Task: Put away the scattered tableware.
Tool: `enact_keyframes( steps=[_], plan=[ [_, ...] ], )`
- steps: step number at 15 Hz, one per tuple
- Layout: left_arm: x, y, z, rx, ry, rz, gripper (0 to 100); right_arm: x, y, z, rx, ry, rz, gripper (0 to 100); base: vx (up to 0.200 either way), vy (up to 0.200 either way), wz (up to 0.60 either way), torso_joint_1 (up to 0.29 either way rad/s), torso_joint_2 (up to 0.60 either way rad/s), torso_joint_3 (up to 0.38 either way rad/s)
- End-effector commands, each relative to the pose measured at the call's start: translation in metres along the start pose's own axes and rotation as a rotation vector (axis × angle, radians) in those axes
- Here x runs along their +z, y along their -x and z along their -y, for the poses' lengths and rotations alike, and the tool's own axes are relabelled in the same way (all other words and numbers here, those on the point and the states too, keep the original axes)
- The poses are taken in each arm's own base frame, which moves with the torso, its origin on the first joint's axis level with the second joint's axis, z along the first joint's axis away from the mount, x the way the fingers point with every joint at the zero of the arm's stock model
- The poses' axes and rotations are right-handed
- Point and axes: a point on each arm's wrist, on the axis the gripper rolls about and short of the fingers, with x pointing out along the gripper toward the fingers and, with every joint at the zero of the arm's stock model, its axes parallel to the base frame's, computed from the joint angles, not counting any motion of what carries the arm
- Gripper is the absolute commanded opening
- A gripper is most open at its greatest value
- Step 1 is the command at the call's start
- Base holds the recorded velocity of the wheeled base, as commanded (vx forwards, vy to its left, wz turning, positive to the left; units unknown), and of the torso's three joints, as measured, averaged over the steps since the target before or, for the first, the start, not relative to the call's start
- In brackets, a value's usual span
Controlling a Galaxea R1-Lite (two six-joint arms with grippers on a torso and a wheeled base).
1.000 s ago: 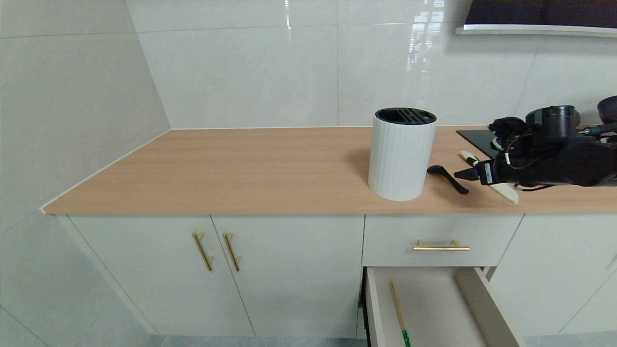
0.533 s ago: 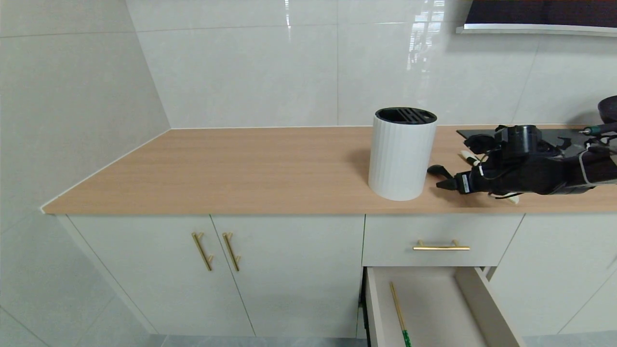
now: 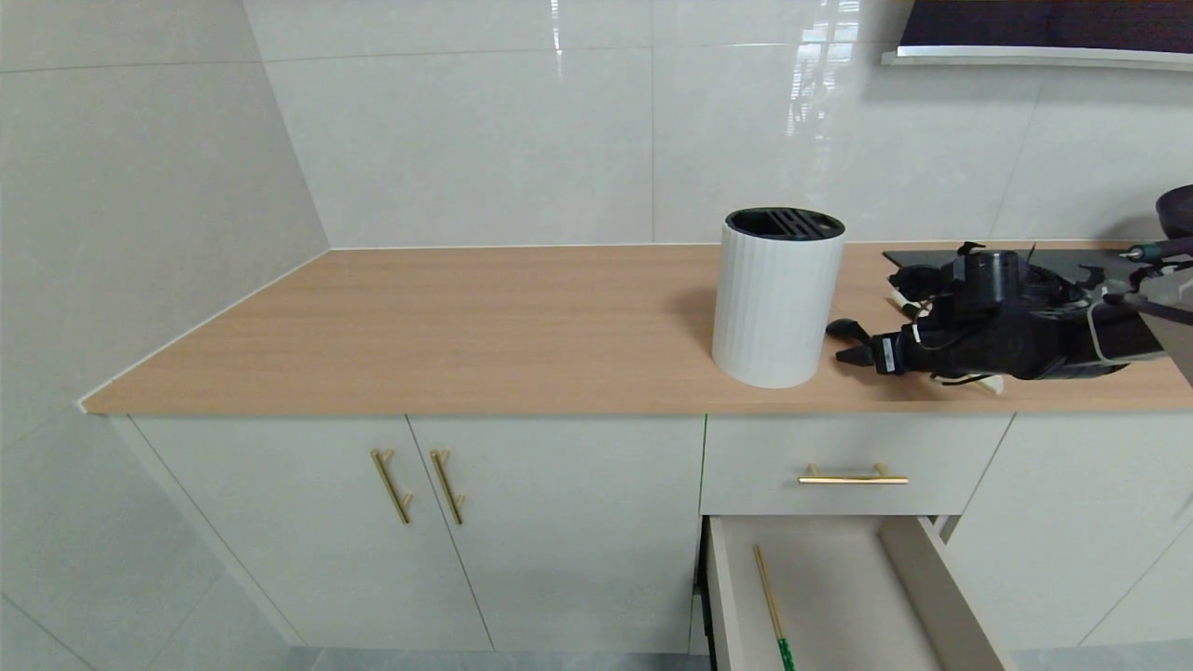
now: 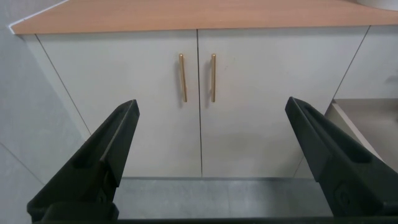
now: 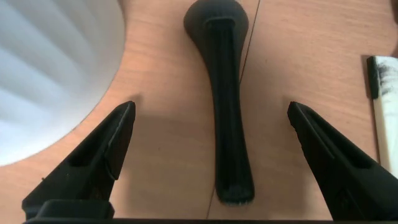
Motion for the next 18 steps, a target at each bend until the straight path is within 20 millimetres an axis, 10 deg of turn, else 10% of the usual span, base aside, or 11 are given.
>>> enact_keyframes(
  steps=[1,4,5,14,18],
  plan=[
    [0.0,0.0,0.0,0.0,0.0,-0.001,100,-0.004,-0.006,0.001,0.0,-0.003,-0.009,100,0.0,0.0,0.0,0.0,0.0,0.0],
    [0.0,0.0,0.0,0.0,0.0,-0.001,100,-0.004,-0.008,0.003,-0.013,-0.003,-0.009,100,0.0,0.0,0.0,0.0,0.0,0.0],
    [0.0,0.0,0.0,0.0,0.0,-0.001,100,-0.003,-0.009,0.004,-0.023,-0.002,-0.003,0,0.0,0.0,0.0,0.0,0.0,0.0],
    [0.0,0.0,0.0,0.0,0.0,-0.002,100,-0.003,-0.009,0.003,-0.094,-0.002,-0.017,0,0.0,0.0,0.0,0.0,0.0,0.0],
    [0.0,0.0,0.0,0.0,0.0,-0.001,100,0.023,0.041,-0.017,-0.239,-0.206,-0.02,0,0.0,0.0,0.0,0.0,0.0,0.0]
  ],
)
